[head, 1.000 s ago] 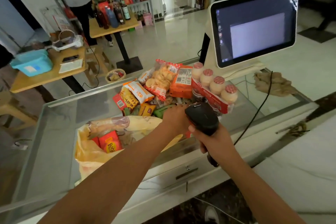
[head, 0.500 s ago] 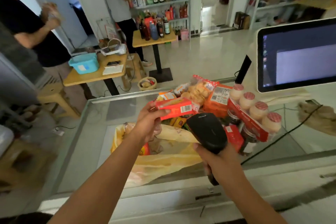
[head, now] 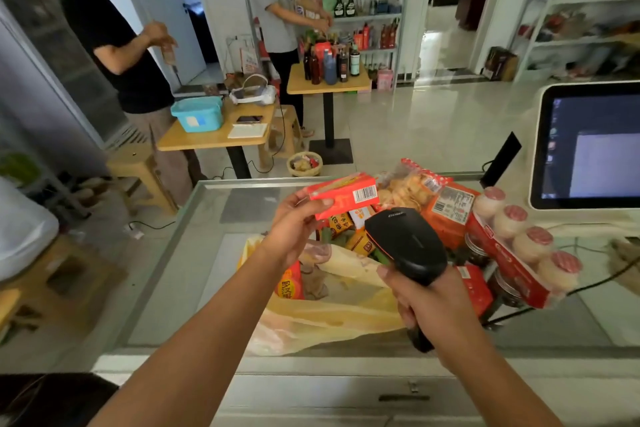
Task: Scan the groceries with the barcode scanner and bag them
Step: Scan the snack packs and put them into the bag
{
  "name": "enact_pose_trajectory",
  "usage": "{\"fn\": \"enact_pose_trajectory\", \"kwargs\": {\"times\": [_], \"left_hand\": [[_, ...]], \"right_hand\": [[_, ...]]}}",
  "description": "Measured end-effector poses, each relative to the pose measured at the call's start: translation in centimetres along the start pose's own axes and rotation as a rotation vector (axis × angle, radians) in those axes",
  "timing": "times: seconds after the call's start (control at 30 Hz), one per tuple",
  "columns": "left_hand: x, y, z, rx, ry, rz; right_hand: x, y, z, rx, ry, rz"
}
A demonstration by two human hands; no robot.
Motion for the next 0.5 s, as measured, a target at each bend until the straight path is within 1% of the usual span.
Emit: {"fn": "enact_pose_trajectory", "kwargs": {"times": [0.17,0.33,0.4,0.5], "left_hand": [[0.3,-0.5,0.0,0.011,0.002,-0.016],[0.2,-0.4,-0.1,-0.008,0.011,-0.012],[0.2,-0.4,-0.3,-0.015,0.013,-0.015],[0.4,-0.6,-1.0,-0.015,0.056,-0.013]], "right_hand": [[0.1,-0.2,-0.3,0.036,0.000,0.027],[0.2,0.2,-0.4,0.020,-0.032,0.056],[0.2,0.4,-0.4,-0.005,-0.046,0.042],[0.6,0.8,-0.4,-0.083,-0.001,-0.015]]}}
Point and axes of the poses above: each hand's wrist, its own x-axis towards the middle knuckle, its own z-axis out of the palm, y = z × x, the point moved 3 cm from there along x, towards the middle knuckle, and after that the axes turned 12 degrees about y, right-handed, at the moved point
